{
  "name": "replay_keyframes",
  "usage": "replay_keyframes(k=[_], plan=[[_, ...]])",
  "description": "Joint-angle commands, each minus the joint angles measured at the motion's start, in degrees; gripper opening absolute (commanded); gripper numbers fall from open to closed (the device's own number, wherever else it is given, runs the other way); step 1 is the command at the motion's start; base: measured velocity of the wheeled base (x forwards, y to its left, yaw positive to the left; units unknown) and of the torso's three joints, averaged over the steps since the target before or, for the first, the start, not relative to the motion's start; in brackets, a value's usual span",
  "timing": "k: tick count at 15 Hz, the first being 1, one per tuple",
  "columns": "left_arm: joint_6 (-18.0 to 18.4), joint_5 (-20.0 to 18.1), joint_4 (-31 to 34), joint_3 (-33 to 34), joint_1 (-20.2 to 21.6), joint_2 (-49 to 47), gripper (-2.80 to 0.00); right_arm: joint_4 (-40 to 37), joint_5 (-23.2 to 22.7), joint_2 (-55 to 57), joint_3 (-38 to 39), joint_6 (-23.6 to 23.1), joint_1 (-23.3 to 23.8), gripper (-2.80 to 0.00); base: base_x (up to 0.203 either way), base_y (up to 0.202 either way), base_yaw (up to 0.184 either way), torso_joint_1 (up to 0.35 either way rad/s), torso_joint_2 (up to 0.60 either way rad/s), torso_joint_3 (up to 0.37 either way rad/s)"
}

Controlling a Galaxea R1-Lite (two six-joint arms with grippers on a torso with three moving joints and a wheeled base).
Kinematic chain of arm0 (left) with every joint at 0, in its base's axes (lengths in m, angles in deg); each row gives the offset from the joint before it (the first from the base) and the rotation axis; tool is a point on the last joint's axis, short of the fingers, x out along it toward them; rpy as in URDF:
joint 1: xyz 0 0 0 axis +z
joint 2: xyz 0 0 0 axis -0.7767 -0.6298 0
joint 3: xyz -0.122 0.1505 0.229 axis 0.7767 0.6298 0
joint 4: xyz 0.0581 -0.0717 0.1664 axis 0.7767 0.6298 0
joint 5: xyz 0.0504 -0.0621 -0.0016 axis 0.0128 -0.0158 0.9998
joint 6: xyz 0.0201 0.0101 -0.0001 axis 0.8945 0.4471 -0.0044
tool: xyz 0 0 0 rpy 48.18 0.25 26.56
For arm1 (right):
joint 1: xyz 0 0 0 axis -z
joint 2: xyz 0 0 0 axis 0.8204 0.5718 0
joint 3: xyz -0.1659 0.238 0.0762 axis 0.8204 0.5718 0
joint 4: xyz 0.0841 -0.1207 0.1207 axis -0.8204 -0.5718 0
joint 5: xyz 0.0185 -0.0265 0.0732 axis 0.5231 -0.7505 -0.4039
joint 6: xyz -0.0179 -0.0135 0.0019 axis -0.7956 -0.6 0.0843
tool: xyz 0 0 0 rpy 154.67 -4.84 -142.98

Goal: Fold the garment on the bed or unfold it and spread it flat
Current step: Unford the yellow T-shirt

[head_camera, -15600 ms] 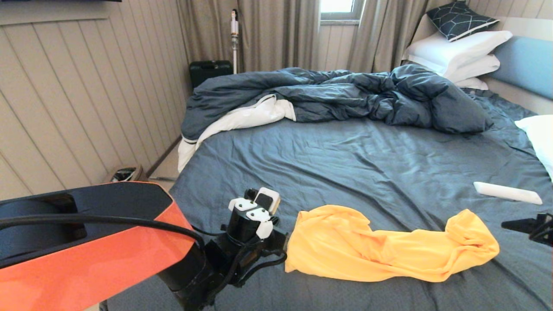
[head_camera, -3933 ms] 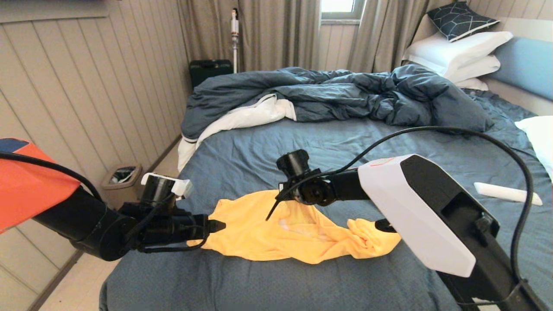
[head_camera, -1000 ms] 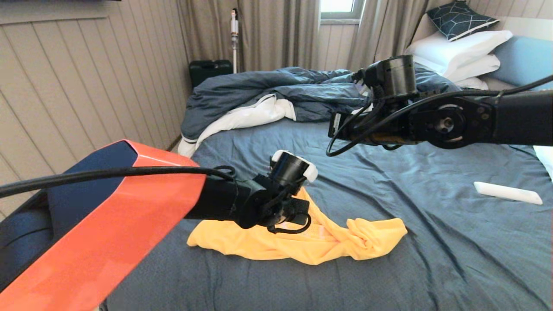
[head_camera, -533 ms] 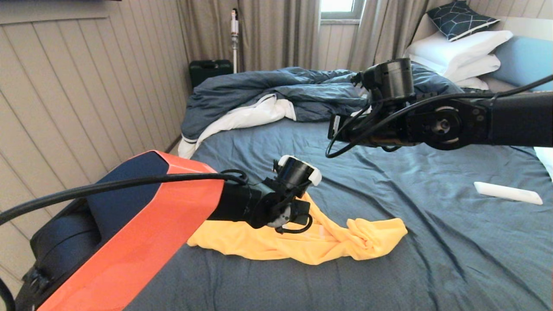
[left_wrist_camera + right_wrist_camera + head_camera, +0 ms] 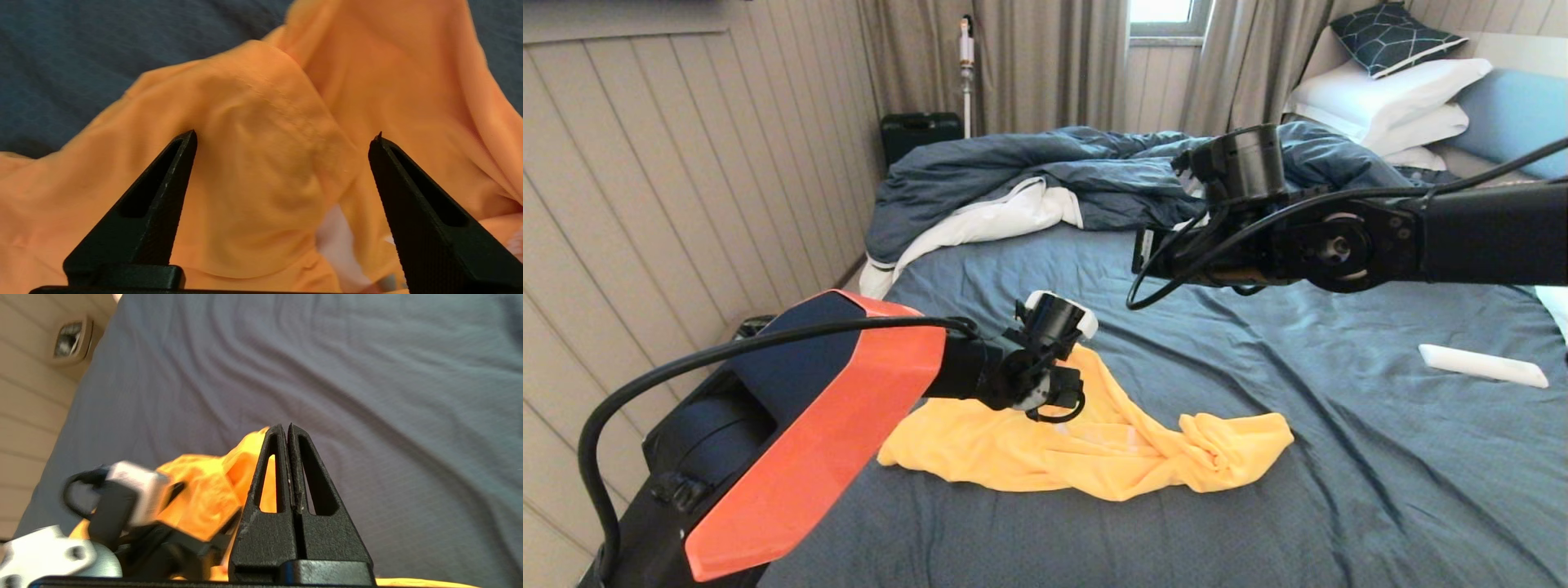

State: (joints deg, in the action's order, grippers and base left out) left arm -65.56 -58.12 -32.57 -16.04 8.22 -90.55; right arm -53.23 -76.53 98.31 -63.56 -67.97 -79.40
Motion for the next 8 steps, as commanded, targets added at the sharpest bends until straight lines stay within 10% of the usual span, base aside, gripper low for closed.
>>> replay_keyframes(k=[1,6,7,8], plan=[[-0.1,0.1,0.0,-0.2,0.6,-0.6,0.0,0.0,0.1,0.7,0.0,0.1,0.0,-2.8,0.0,0.0,0.0,0.0,0.0,0.0],[-0.4,0.0,0.0,-0.5,0.5,-1.6,0.0,0.0,0.0,1.3,-0.1,0.1,0.1,-2.8,0.0,0.0,0.0,0.0,0.0,0.0],[-0.3,0.0,0.0,-0.5,0.5,-1.6,-2.8,0.0,0.1,1.6,-0.2,0.1,0.2,-2.8,0.0,0.0,0.0,0.0,0.0,0.0],[-0.3,0.0,0.0,-0.4,0.5,-1.8,-2.8,0.0,0.1,1.6,-0.2,0.1,0.2,-2.8,0.0,0.0,0.0,0.0,0.0,0.0]])
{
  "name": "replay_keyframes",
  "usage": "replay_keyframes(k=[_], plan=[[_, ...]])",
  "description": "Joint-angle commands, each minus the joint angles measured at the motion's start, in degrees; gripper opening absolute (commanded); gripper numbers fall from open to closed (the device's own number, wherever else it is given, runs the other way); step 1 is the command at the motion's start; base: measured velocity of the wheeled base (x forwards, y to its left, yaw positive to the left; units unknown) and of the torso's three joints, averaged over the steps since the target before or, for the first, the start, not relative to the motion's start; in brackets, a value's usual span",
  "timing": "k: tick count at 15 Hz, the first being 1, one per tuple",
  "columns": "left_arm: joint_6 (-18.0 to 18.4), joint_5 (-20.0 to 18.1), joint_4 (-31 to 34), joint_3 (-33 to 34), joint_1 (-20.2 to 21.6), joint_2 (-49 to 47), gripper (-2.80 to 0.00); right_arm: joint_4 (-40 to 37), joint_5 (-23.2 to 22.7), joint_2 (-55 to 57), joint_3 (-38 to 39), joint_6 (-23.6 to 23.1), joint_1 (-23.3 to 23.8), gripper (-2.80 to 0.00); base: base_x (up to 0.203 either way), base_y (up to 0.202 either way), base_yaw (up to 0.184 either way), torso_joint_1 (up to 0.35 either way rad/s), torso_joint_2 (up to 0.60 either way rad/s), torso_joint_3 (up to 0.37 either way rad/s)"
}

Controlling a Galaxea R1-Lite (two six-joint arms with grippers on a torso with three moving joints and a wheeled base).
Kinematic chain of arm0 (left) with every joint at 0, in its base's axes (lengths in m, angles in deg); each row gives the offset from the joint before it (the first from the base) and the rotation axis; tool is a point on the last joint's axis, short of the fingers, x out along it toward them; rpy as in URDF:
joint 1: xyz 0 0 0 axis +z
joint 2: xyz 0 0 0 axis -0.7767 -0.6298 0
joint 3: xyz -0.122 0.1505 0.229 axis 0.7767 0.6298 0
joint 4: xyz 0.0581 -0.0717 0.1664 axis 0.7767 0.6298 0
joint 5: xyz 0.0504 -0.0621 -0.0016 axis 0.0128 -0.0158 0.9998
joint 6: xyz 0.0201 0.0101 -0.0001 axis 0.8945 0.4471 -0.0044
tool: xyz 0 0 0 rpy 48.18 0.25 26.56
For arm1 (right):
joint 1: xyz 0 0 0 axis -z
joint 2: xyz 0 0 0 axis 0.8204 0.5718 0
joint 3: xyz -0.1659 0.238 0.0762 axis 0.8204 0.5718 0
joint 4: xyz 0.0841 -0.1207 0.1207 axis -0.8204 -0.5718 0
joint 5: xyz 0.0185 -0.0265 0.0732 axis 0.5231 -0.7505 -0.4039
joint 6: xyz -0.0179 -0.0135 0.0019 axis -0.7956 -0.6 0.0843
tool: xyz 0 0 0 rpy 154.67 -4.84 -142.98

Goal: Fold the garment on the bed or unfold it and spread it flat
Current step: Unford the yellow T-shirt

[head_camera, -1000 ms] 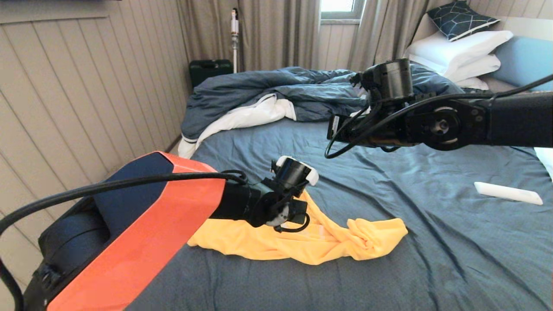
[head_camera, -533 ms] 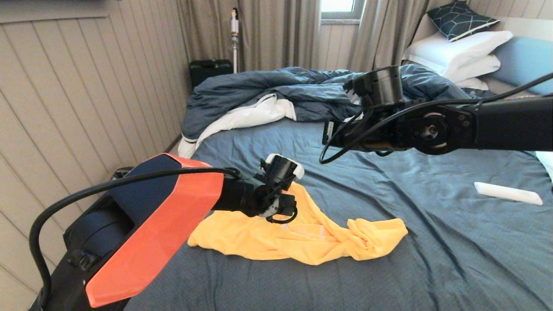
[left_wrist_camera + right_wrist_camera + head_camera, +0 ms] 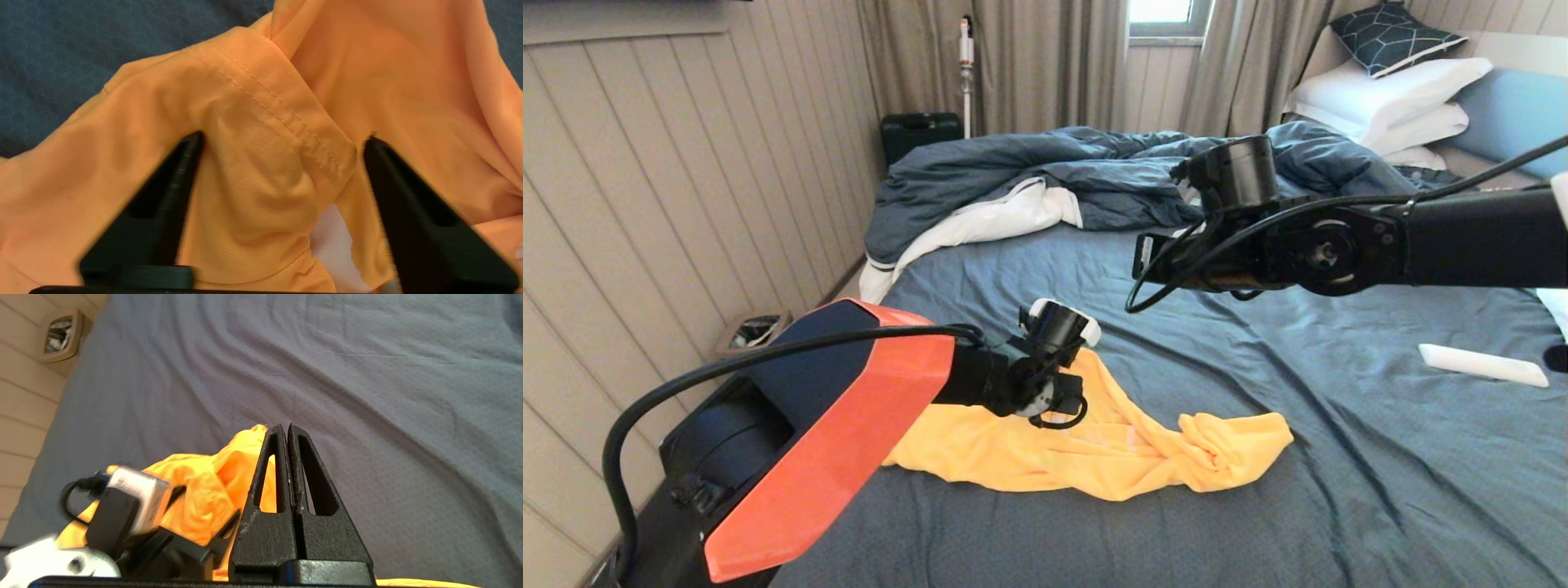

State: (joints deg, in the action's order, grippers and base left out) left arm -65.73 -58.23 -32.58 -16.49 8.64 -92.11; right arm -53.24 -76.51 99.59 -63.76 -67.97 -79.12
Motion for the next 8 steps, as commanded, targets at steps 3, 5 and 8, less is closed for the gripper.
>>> replay_keyframes(k=[3,5,8], plan=[[-0.7,0.1,0.1,0.6,0.1,0.0,-2.8,0.0,0.1,0.5,0.0,0.0,-0.1,-2.8,0.0,0.0,0.0,0.0,0.0,0.0],[-0.7,0.2,0.3,1.0,0.2,0.4,-2.8,0.1,0.1,0.9,0.0,0.0,-0.1,-2.8,0.0,0.0,0.0,0.0,0.0,0.0],[-1.1,0.2,0.4,1.2,0.6,0.5,-2.8,0.1,0.1,0.9,-0.1,0.0,-0.1,-2.8,0.0,0.0,0.0,0.0,0.0,0.0]])
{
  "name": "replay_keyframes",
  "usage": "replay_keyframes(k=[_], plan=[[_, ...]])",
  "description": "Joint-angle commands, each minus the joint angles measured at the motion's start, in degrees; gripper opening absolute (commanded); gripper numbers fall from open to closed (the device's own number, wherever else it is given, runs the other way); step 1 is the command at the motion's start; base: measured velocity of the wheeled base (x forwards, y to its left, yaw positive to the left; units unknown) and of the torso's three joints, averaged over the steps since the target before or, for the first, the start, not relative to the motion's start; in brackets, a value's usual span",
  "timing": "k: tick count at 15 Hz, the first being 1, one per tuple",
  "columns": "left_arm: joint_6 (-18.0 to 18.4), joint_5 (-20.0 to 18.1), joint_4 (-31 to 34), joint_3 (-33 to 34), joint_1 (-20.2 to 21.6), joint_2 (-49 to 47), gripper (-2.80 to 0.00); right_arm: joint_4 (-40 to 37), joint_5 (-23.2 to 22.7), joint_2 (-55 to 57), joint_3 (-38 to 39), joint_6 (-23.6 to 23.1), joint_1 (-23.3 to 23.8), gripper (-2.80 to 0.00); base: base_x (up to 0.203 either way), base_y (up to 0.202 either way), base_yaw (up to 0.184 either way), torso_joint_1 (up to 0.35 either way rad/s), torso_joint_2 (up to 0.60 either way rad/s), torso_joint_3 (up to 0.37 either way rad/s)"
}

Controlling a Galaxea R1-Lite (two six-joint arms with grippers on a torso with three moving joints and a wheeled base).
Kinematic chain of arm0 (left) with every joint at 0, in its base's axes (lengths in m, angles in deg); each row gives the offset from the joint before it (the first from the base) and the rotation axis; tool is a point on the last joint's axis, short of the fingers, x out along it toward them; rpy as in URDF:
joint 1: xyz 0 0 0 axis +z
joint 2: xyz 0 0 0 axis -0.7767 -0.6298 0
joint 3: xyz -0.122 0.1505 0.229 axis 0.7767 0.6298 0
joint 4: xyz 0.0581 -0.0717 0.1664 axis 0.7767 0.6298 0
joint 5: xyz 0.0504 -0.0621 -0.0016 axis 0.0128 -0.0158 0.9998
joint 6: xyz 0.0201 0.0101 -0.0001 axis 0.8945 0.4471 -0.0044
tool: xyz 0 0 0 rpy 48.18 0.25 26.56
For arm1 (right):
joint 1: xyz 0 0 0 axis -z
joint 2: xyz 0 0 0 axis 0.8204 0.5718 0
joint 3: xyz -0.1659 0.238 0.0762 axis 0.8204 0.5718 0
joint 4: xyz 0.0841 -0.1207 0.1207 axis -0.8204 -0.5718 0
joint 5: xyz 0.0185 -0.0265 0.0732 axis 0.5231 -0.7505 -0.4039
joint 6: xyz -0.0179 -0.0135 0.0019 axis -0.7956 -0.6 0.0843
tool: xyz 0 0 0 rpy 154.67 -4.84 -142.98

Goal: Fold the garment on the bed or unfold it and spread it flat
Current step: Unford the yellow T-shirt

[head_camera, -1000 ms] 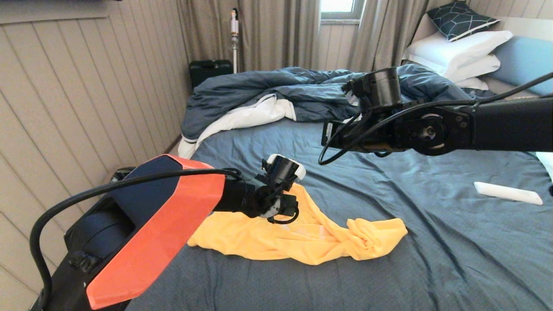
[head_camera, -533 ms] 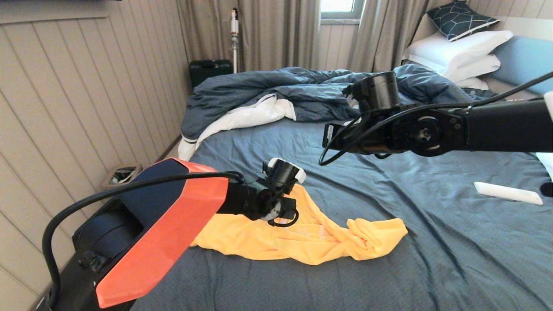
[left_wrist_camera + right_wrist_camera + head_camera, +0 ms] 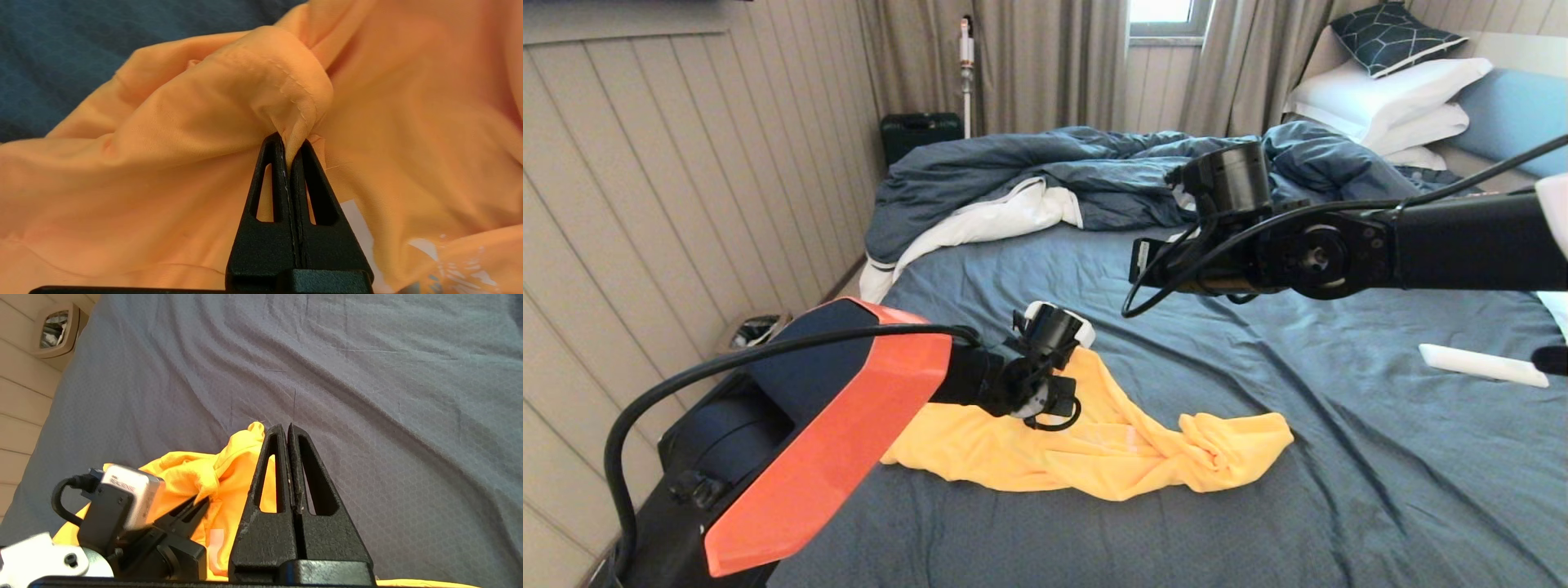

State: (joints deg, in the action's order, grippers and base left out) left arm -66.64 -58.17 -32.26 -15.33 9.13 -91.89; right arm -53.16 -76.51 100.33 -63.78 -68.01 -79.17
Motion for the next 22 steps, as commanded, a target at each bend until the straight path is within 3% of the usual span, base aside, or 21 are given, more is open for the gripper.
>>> replay_keyframes(k=[1,4,11,14,17,18,22], plan=[[-0.2,0.2,0.2,0.1,0.1,0.6,-2.8,0.0,0.1,0.2,-0.2,0.1,0.0,-2.8,0.0,0.0,0.0,0.0,0.0,0.0],[-0.8,0.2,0.4,3.9,0.1,5.6,-2.8,-0.1,0.1,0.2,0.0,0.1,-0.2,-2.8,0.0,0.0,0.0,0.0,0.0,0.0],[-2.8,0.1,-0.4,23.1,0.0,21.2,-2.8,-0.1,0.1,0.2,0.6,0.0,-0.6,-2.8,0.0,0.0,0.0,0.0,0.0,0.0],[-3.3,0.0,-0.5,22.9,0.0,20.3,-2.8,-0.5,-0.9,1.1,1.1,0.1,-2.1,-2.8,0.0,0.0,0.0,0.0,0.0,0.0],[-3.2,0.2,-4.4,22.7,-0.1,18.0,-2.8,-0.7,-11.2,1.7,5.4,0.3,-7.1,-2.8,0.0,0.0,0.0,0.0,0.0,0.0],[-3.2,0.1,-4.9,23.0,-0.1,17.6,-2.8,-1.0,-12.6,3.2,5.6,0.4,-8.5,-2.8,0.0,0.0,0.0,0.0,0.0,0.0],[-3.5,0.1,-5.0,23.5,0.0,16.6,-2.8,-8.7,-13.2,9.7,0.8,1.1,-9.6,-2.8,0.0,0.0,0.0,0.0,0.0,0.0]])
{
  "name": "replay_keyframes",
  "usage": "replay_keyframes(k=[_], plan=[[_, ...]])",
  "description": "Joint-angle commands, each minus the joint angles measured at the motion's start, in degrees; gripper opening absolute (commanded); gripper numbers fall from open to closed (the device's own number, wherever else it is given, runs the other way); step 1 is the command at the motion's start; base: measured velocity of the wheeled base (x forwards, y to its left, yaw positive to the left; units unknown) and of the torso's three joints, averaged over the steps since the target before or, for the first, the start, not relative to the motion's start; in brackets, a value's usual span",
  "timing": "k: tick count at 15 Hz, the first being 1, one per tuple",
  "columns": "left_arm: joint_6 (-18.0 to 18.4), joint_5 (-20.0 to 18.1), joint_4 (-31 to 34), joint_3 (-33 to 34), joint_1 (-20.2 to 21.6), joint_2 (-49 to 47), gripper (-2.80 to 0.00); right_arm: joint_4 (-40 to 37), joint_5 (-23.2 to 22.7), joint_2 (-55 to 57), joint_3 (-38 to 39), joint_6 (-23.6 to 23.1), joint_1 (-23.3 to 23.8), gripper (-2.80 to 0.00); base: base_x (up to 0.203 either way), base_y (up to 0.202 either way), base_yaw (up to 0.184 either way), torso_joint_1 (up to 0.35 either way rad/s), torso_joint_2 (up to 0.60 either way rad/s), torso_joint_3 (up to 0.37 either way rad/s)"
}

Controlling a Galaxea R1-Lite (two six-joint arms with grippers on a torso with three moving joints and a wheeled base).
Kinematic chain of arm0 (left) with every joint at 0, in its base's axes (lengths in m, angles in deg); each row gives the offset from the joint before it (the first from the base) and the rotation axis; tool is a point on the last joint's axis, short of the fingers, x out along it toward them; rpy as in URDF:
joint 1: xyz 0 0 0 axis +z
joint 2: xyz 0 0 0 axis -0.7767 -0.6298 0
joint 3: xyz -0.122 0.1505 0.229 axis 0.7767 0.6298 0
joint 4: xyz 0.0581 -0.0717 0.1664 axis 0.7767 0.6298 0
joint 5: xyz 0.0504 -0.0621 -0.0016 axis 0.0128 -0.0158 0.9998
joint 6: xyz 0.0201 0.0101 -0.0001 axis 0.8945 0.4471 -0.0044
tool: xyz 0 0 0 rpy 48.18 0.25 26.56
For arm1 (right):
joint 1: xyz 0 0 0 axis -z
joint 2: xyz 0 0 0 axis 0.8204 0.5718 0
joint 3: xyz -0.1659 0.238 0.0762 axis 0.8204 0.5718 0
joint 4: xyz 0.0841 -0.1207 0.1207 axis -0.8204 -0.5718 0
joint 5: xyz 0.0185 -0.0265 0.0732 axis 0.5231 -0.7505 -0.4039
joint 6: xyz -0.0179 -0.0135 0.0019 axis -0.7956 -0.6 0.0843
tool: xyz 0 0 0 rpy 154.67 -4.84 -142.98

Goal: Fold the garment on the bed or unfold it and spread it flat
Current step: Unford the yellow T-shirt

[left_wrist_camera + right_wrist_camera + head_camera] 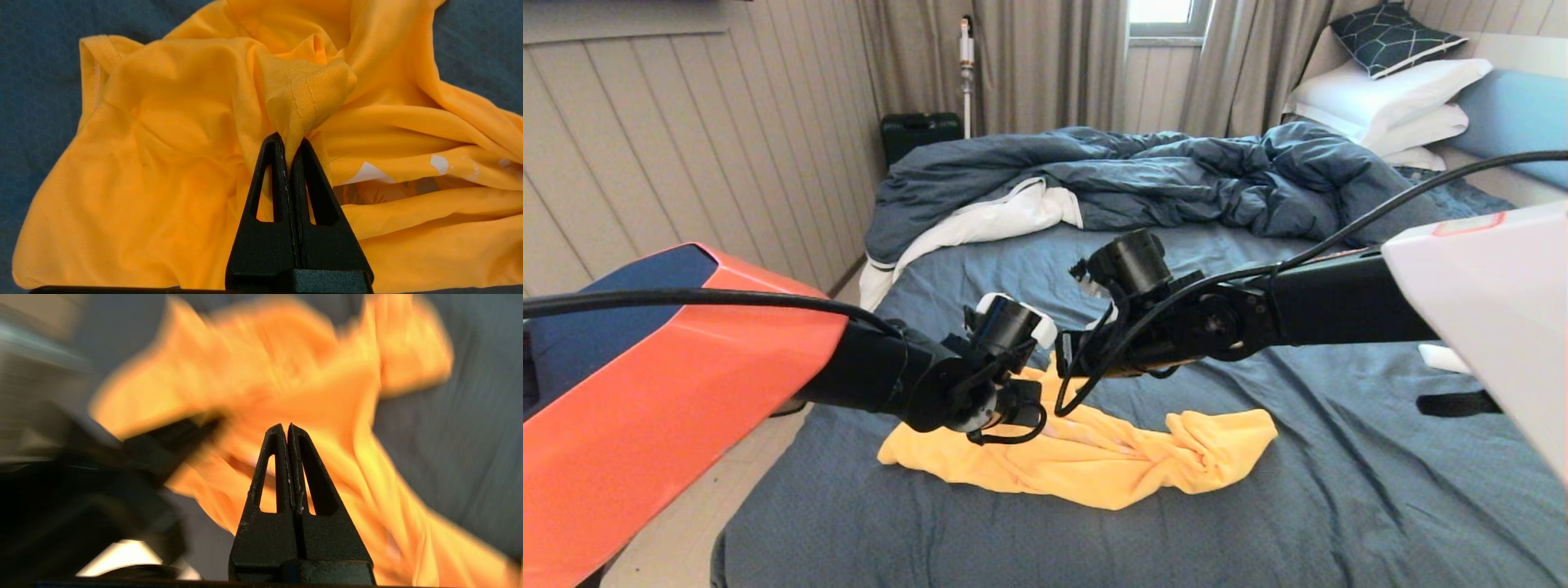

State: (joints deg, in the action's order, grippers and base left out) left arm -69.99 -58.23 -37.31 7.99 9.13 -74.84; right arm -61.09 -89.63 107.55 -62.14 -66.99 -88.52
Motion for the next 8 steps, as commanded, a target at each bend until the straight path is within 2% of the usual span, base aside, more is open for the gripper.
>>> replay_keyframes(k=[1,4,8], plan=[[-0.2,0.1,0.0,0.1,0.0,-0.4,-2.8,-1.1,-0.1,2.4,-0.1,0.4,0.3,-2.8,0.0,0.0,0.0,0.0,0.0,0.0],[-0.2,0.1,0.0,0.0,0.0,-0.5,-2.8,-1.1,-0.1,2.8,1.4,0.3,0.9,-2.8,0.0,0.0,0.0,0.0,0.0,0.0],[-0.2,0.1,0.0,-0.1,0.2,-0.5,-2.8,-1.4,0.3,8.7,-2.1,-0.3,1.0,-2.8,0.0,0.0,0.0,0.0,0.0,0.0]])
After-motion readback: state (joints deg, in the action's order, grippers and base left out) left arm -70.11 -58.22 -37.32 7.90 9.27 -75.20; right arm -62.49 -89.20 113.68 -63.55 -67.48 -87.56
